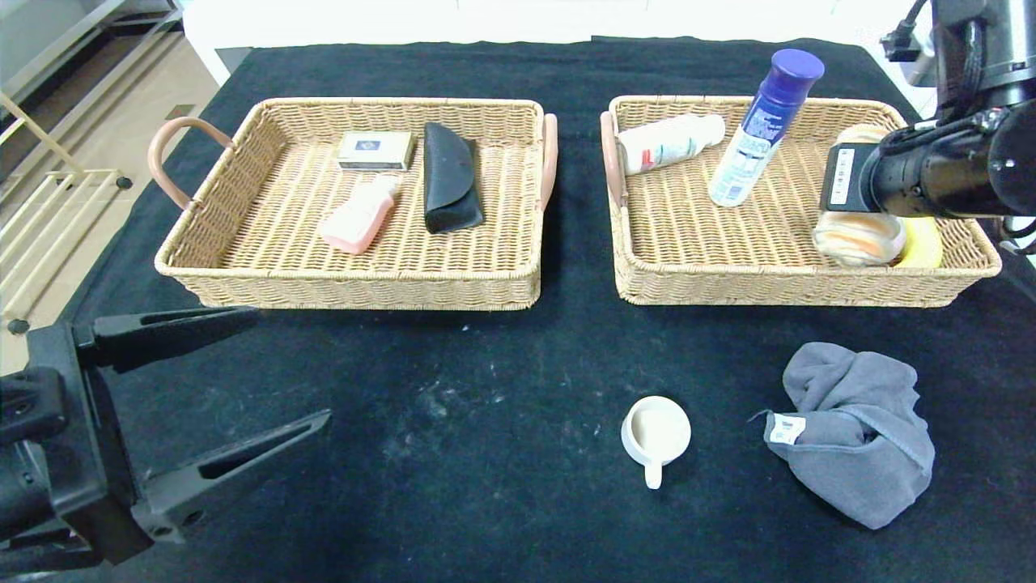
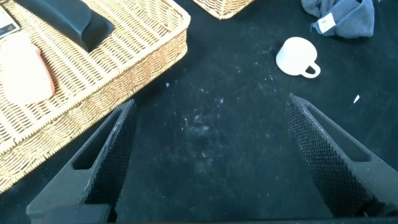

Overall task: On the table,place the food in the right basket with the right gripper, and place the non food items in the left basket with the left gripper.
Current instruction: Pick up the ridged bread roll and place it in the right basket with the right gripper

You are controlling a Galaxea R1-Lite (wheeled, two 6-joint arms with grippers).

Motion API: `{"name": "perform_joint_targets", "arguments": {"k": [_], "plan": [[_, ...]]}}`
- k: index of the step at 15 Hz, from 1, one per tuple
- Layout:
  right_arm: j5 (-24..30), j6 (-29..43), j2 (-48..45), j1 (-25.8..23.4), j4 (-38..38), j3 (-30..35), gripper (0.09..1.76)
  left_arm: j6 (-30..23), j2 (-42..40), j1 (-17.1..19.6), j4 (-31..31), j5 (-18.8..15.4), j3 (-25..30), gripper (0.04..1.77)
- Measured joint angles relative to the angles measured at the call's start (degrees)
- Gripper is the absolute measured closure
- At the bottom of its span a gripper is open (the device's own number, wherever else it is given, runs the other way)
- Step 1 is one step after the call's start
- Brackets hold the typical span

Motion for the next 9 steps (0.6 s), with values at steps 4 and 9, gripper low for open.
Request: {"name": "perform_joint_targets", "arguments": {"k": [4,9], "plan": [[0.6,-0.7,3.9,-3.2,0.1,-6.9,1.46,0.0,0.0,0.0,0.0,0.0,0.2,0.09],[1.7,-2.2,7.8,-5.6,0.2,-12.5,1.46,0.0,0.0,0.0,-0.2,0.0,0.3,0.09]]}}
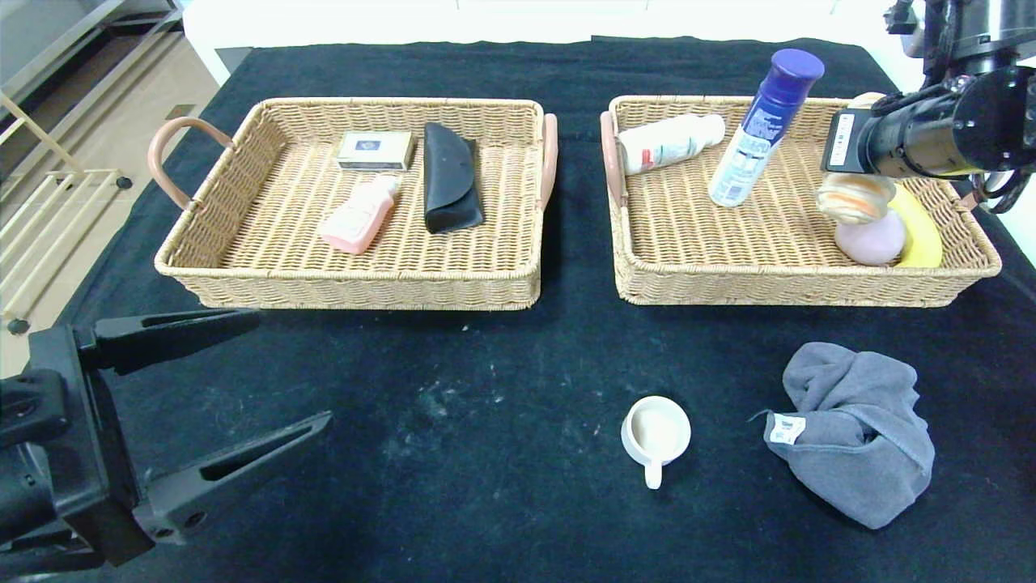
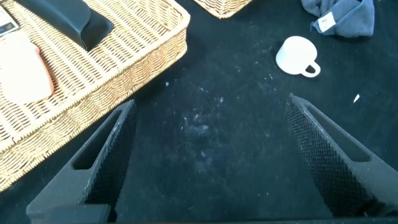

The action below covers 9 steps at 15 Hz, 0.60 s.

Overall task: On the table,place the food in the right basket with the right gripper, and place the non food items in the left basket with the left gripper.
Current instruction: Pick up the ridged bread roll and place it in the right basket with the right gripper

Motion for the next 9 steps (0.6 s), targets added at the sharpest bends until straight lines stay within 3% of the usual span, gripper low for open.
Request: {"name": "perform_joint_targets", "arguments": {"k": [2,6,9], "plan": [[0.0,0.0,0.9,-0.4,0.0,-0.5,1.46,0.0,0.0,0.0,-0.1,0.0,0.0,0.09],[-0.1,0.0,1.5,-0.6,0.1,-0.6,0.97,0.0,0.0,0.0,-0.1,0.0,0.1,0.09],[-0.2,0.0,1.5,-0.6,0.2,-0.6,0.71,0.0,0.0,0.0,-0.1,0.0,0.1,0.09]]}}
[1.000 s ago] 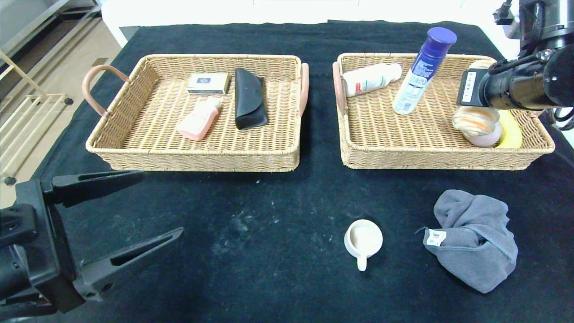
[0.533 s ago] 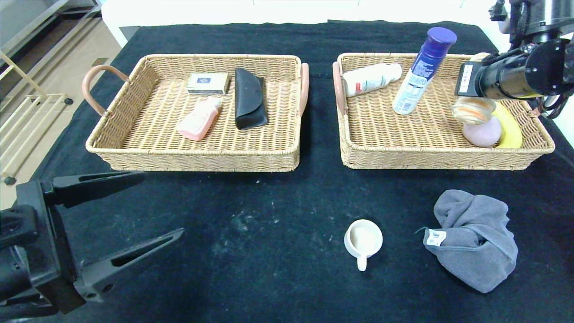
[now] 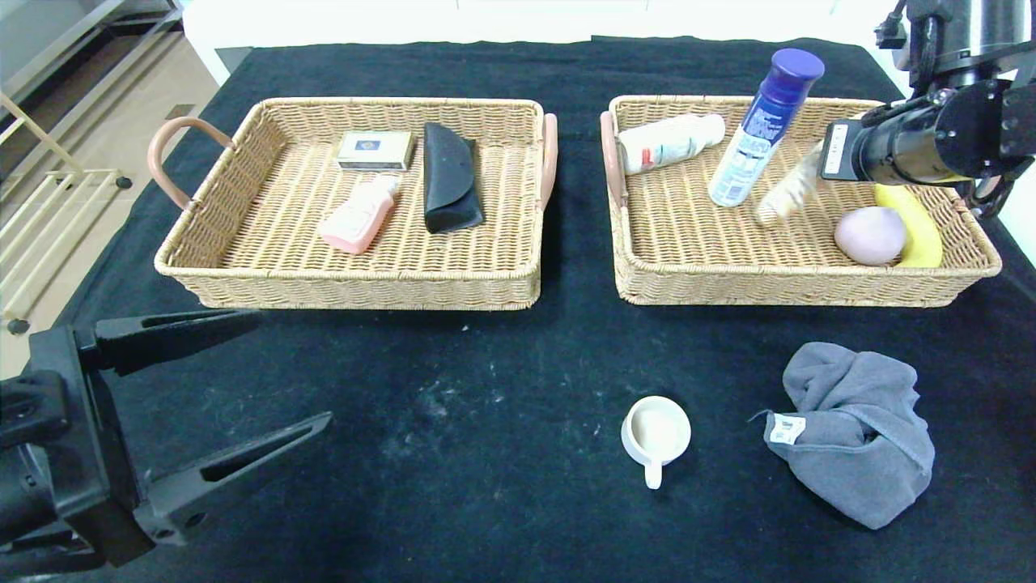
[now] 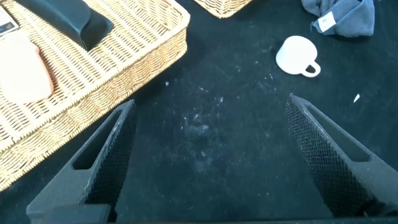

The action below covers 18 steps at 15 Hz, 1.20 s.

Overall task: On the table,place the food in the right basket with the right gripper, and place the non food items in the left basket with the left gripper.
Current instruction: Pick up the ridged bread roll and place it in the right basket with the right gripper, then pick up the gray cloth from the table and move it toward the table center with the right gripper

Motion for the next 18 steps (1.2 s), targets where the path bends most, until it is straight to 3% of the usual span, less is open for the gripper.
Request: {"name": "perform_joint_targets", "arguments": {"k": [6,12,18], "plan": [[-0.1,0.1,-1.5,0.5,2.2,1.3,0.41,0.4,0.0,0.0,0.2,0.0,0.0,0.09],[0.5,3.9,-7.6,3.9,11.0,5.6,0.27,0.4,-0.3,0.0,0.2,-0.1,0.0,0.09],[4.9,8.6,-15.2,6.4,14.6,17.2,0.2,0.3,-0.3,0.0,-0.2,-0.1,0.1,0.09]]}}
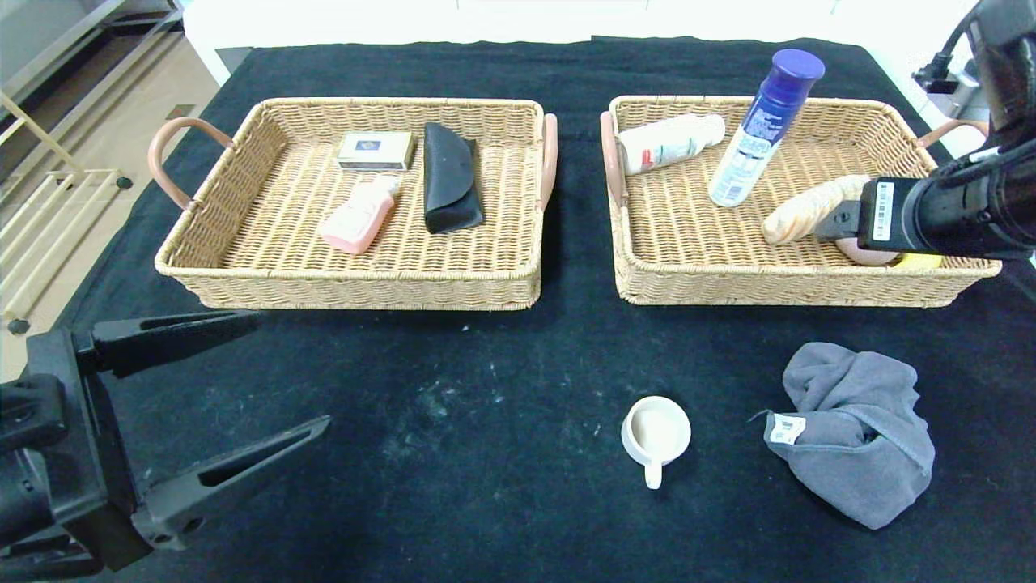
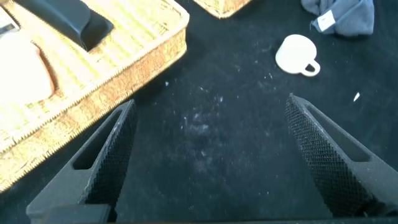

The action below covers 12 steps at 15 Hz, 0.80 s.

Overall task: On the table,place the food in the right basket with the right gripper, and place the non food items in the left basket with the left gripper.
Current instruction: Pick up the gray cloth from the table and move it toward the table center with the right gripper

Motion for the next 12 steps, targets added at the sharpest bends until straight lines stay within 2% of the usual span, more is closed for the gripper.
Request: {"name": "perform_joint_targets", "arguments": {"k": [3,6,12], "plan": [[2.7,0.2,-4.1,0.1,-0.1,5.5,0.18,0.1,0.0,0.0,0.1,-0.2,-0.1,0.09],[3.0,0.3,-6.8,1.4,-0.1,9.5,0.17,0.0,0.2,-0.1,0.1,-0.3,-0.1,0.09],[2.9,3.9,-9.9,5.2,0.0,13.9,0.15,0.1,0.4,-1.5,-0.1,-0.1,0.0,0.09]]}}
